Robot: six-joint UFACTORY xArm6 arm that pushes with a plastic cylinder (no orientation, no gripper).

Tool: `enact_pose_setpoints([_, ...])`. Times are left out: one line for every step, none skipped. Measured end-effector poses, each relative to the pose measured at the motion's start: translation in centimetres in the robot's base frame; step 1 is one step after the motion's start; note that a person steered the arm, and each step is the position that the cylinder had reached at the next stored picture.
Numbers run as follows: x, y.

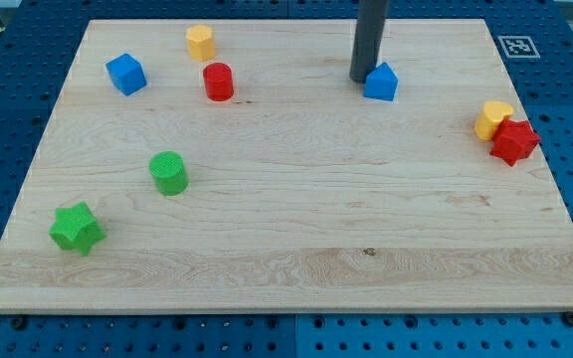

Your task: Push the blue triangle into the yellow heart

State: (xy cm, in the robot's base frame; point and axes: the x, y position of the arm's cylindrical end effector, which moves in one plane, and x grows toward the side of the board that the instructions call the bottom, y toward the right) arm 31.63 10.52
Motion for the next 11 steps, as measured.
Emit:
enact_pose_setpoints([1.1,-0.4])
enact_pose_setpoints([2.5,-2.7])
enact_pose_setpoints([2.5,-0.6])
enact_pose_setpoints([2.5,3.4])
enact_pose_setpoints([2.5,4.8])
enact_pose_setpoints([2.4,8.7])
enact_pose_setpoints([1.7,9.4])
enact_pose_setpoints([-1.0,11.4])
enact_pose_setpoints([3.6,13.3])
enact_pose_setpoints([3.3,13.1])
enact_pose_setpoints([1.8,8.9])
